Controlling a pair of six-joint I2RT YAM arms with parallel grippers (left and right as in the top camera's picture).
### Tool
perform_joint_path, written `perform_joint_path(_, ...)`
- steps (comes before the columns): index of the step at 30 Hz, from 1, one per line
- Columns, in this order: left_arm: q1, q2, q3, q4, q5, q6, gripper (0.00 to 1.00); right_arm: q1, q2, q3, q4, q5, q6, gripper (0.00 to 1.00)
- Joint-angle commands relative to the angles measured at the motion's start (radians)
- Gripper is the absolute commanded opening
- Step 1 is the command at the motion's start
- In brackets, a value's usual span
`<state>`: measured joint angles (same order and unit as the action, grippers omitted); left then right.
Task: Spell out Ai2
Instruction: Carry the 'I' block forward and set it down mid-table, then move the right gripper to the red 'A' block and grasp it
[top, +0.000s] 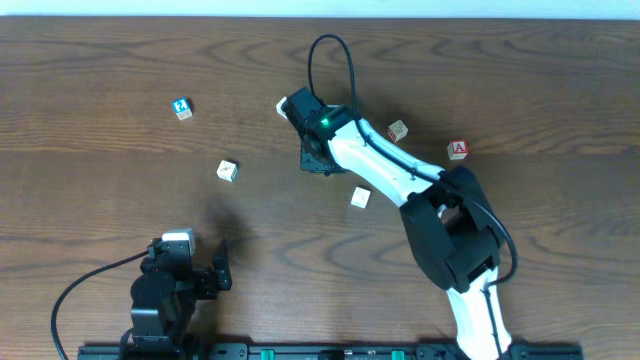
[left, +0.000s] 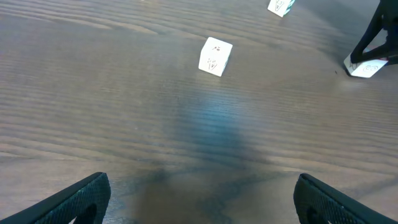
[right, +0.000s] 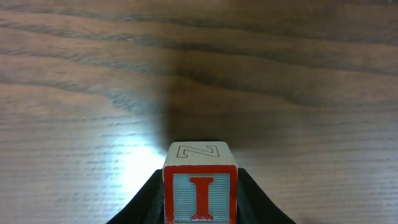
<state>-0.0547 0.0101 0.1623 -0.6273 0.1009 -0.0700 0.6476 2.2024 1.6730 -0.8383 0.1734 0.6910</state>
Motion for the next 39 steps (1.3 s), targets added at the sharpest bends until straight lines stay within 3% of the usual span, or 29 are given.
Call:
perform_joint_path(1, 0.004, -0.006, -0.005, -0.001, 0.0, 0.011, 0.95, -0.024, 0.005, 0.02, 0.005, 0.021, -0.02, 0.07)
perform_joint_path(18, 0.004, -0.006, -0.005, -0.001, 0.0, 0.011, 0.96, -0.03, 0.044, 0.019, 0.02, 0.005, -0.045, 0.11)
perform_joint_path(21, 0.004, -0.006, -0.005, -0.001, 0.0, 0.011, 0.95, -0.029, 0.053, 0.019, 0.021, 0.002, -0.045, 0.22)
perform_joint_path(23, 0.004, -0.006, -0.005, -0.001, 0.0, 0.011, 0.95, -0.029, 0.058, 0.019, 0.018, 0.0, -0.045, 0.35)
perform_joint_path(29, 0.004, -0.006, -0.005, -0.001, 0.0, 0.011, 0.95, -0.027, 0.058, 0.019, 0.015, -0.006, -0.045, 0.47)
perform_joint_path(37, 0.004, -0.006, -0.005, -0.001, 0.0, 0.011, 0.95, -0.032, 0.039, 0.054, -0.001, -0.036, -0.072, 0.83)
perform_joint_path(38, 0.004, -0.006, -0.005, -0.001, 0.0, 0.011, 0.96, -0.035, 0.032, 0.083, -0.026, -0.035, -0.072, 0.93)
perform_joint_path(39, 0.004, -0.006, -0.005, -0.001, 0.0, 0.011, 0.96, -0.037, 0.025, 0.112, -0.053, -0.035, -0.073, 0.97)
